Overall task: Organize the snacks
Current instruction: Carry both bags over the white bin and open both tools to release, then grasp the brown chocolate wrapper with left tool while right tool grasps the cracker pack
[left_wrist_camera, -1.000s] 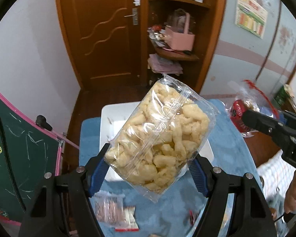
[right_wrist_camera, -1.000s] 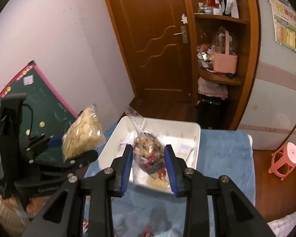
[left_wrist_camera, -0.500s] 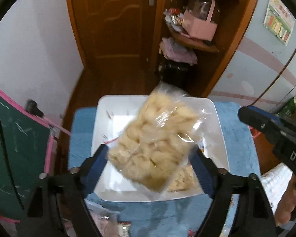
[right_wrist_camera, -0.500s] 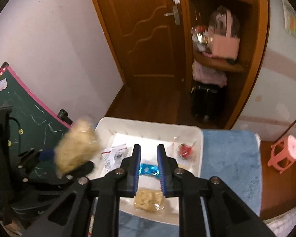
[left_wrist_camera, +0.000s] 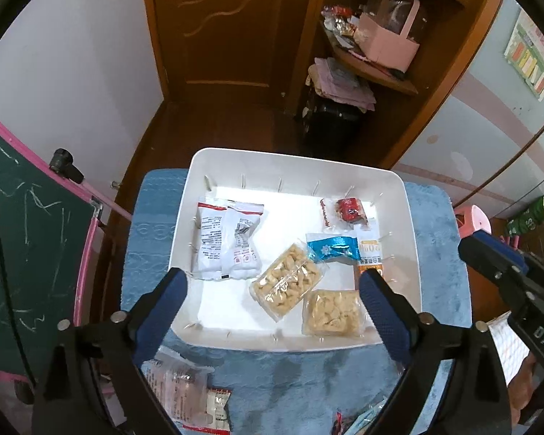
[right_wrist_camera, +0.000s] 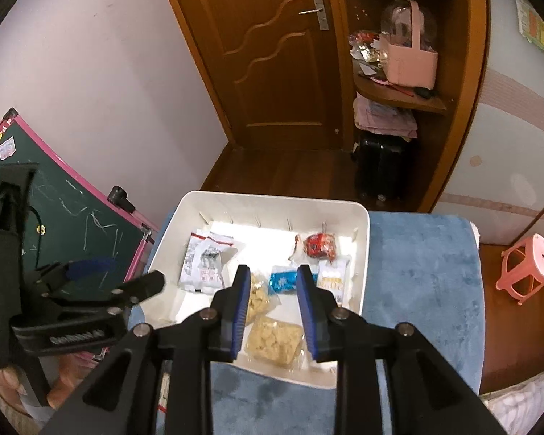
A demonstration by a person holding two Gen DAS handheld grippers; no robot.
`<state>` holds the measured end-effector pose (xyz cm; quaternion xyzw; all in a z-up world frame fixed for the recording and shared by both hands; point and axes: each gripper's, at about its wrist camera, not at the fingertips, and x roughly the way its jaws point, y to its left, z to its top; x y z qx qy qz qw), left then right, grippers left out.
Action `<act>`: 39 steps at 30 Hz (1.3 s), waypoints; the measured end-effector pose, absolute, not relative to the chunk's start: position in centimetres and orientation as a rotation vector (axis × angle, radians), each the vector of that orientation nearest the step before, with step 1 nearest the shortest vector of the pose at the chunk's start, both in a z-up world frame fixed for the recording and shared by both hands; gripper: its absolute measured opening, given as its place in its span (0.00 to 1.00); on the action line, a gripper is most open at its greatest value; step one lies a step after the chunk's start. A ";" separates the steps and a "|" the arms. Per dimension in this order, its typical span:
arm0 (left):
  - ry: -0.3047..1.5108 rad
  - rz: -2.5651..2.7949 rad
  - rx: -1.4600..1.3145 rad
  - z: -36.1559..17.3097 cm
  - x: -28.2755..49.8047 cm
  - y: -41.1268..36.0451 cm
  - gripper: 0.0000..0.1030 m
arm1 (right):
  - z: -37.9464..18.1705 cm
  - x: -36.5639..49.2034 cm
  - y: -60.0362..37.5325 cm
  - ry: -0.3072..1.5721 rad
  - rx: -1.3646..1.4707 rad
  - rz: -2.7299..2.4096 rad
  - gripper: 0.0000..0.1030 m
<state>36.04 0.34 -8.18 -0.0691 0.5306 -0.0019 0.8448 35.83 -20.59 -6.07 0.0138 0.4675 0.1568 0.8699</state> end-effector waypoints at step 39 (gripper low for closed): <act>0.944 -0.102 0.016 -0.3 16.7 1.7 0.95 | -2.5 20.1 -16.7 0.929 0.026 0.302 0.34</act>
